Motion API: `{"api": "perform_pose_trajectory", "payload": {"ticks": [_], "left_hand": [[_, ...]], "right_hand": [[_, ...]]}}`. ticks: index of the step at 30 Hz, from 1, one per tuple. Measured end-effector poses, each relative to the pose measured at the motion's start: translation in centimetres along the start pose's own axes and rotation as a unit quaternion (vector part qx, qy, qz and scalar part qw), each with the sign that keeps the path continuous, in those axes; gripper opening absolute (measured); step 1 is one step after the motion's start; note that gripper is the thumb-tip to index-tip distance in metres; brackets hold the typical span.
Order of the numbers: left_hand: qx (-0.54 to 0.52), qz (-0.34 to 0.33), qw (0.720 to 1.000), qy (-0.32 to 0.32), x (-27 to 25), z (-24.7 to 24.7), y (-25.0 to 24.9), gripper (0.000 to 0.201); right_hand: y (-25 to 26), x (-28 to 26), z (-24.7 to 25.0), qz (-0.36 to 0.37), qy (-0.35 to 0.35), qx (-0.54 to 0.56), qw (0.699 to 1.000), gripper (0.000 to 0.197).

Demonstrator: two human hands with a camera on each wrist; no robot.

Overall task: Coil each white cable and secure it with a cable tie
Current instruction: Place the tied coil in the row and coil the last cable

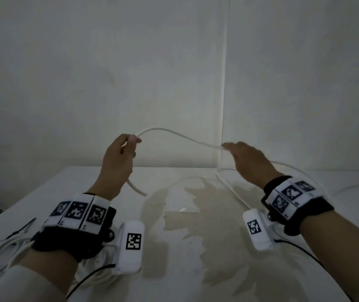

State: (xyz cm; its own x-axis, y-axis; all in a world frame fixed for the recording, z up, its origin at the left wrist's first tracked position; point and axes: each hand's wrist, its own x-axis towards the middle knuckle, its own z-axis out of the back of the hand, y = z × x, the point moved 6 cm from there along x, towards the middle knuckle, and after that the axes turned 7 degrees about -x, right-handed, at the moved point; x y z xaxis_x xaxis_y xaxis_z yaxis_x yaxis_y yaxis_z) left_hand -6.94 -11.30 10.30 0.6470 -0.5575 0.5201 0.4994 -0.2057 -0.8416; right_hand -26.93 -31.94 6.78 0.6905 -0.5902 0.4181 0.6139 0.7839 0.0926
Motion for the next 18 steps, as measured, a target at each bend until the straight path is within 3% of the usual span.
{"api": "perform_pose_trajectory", "payload": {"ticks": [3,6,10,12,14,18], "left_hand": [[0.021,-0.021,0.999,-0.027,-0.1,-0.7,-1.0,0.03],[0.025,-0.012,1.0,-0.007,-0.4,-1.5,-1.0,0.029],[0.011,-0.019,0.998,0.053,-1.1,-2.3,-0.9,0.024],[0.003,-0.022,0.998,0.066,-1.6,-2.4,-0.6,0.022],[0.011,-0.02,0.997,0.068,-1.9,-2.4,-0.2,0.021],[0.081,-0.041,0.991,0.096,-2.5,-3.1,0.3,0.019]], "right_hand": [[2.6,-0.7,-1.9,0.054,0.036,-0.061,0.996,0.033],[5.9,-1.3,-1.8,0.152,-0.052,-0.073,0.984,0.012],[8.9,-2.1,-0.8,0.22,-0.141,-0.086,0.961,0.029],[10.5,-2.8,-0.3,0.256,-0.157,-0.074,0.951,0.026],[11.7,-3.8,0.0,0.28,-0.156,-0.051,0.946,0.01],[12.9,-4.9,1.1,0.285,-0.163,0.029,0.944,0.024]]}}
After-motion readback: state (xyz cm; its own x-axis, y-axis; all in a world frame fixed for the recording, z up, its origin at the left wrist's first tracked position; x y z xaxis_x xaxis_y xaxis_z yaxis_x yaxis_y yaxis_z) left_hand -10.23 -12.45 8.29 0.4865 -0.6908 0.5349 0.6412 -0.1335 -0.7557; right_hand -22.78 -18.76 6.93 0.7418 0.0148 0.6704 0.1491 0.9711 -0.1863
